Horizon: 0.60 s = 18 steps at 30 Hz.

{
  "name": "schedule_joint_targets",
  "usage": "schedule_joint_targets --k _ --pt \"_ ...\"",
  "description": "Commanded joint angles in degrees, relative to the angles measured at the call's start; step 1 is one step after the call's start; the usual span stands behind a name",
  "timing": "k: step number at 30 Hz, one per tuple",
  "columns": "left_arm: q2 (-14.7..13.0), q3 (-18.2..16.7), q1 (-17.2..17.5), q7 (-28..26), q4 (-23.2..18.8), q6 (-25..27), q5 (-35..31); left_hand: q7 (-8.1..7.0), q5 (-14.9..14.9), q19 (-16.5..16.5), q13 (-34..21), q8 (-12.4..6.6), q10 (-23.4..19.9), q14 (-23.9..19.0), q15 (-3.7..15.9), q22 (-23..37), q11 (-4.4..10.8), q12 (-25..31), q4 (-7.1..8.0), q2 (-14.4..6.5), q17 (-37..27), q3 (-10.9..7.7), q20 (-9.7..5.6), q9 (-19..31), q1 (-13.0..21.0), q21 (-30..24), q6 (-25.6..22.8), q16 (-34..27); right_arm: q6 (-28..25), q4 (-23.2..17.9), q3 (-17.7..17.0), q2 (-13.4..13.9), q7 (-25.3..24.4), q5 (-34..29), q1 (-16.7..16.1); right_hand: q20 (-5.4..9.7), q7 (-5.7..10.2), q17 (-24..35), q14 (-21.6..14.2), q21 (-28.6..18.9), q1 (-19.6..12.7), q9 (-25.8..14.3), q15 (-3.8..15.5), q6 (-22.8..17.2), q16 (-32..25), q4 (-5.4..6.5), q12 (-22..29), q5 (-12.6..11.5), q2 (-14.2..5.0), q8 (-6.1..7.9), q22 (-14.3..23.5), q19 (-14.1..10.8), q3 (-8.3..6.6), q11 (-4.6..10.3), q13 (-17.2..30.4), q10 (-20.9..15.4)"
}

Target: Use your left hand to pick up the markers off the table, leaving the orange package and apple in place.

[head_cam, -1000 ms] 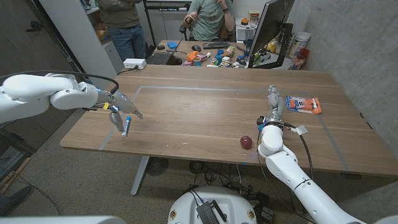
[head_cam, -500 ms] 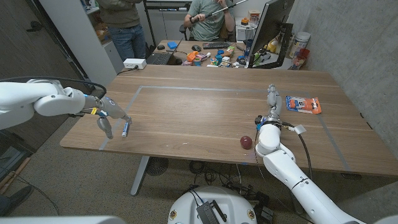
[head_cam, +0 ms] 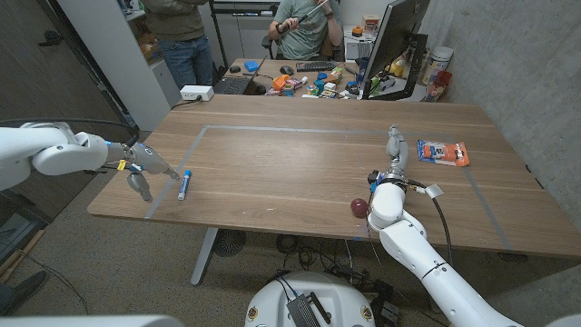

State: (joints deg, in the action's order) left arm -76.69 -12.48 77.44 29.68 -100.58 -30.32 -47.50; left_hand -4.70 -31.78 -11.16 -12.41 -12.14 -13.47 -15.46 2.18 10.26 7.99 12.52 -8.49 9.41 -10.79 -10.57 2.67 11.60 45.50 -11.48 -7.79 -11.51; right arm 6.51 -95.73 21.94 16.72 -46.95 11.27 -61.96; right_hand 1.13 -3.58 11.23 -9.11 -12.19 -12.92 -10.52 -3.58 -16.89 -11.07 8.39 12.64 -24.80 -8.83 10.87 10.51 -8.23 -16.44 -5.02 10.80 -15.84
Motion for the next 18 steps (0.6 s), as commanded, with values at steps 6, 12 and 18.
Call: schedule_joint_targets --k 6,12,18 --pt "-5.7 21.0 -16.78 -13.24 6.99 -1.06 -0.58 -0.11 -0.15 -0.78 -0.13 0.08 0.02 -0.51 2.46 0.26 0.26 0.09 -0.06 -0.54 -0.33 0.48 0.22 0.31 0.81 -0.56 0.23 -0.33 -2.38 -1.81 0.0 -0.75 -2.97 -1.34 -1.31 -0.26 -0.06 0.15 0.07 0.19 0.36 -0.19 -0.43 0.19 -0.21 0.11 0.06 -0.34 -1.54 0.04 0.29 -0.09 0.25 -0.28 0.17 0.19" --pt "-6.44 26.93 -22.25 -14.71 7.68 -1.67 -1.57 -0.04 -0.11 -0.89 -0.15 0.22 0.3 -0.58 2.49 0.26 0.19 0.01 -0.05 -0.62 -0.34 0.61 0.45 0.32 1.03 -0.57 0.63 -0.32 -2.64 -2.03 -0.23 -1.17 -3.96 -1.7 -1.22 -0.3 -0.05 0.14 0.11 0.18 0.4 -0.19 -0.5 0.21 -0.19 0.08 0.02 -0.35 -1.54 0.04 0.29 -0.1 0.28 -0.37 0.17 0.31" --pt "-5.3 31.65 -27.73 -16.79 10.34 -4.64 -3.0 -0.06 0.01 -1.1 -0.17 0.16 0.2 -0.81 2.59 0.26 0.24 0.08 -0.02 -0.57 -0.36 0.85 0.63 0.33 1.15 -0.6 0.55 -0.36 -2.97 -1.93 -0.18 -1.79 -4.93 -2.09 -1.02 -0.41 -0.04 0.13 0.17 0.18 0.44 -0.19 -0.65 0.25 -0.17 0.06 -0.05 -0.36 -1.55 0.04 0.29 -0.08 0.31 -0.43 0.17 0.51"
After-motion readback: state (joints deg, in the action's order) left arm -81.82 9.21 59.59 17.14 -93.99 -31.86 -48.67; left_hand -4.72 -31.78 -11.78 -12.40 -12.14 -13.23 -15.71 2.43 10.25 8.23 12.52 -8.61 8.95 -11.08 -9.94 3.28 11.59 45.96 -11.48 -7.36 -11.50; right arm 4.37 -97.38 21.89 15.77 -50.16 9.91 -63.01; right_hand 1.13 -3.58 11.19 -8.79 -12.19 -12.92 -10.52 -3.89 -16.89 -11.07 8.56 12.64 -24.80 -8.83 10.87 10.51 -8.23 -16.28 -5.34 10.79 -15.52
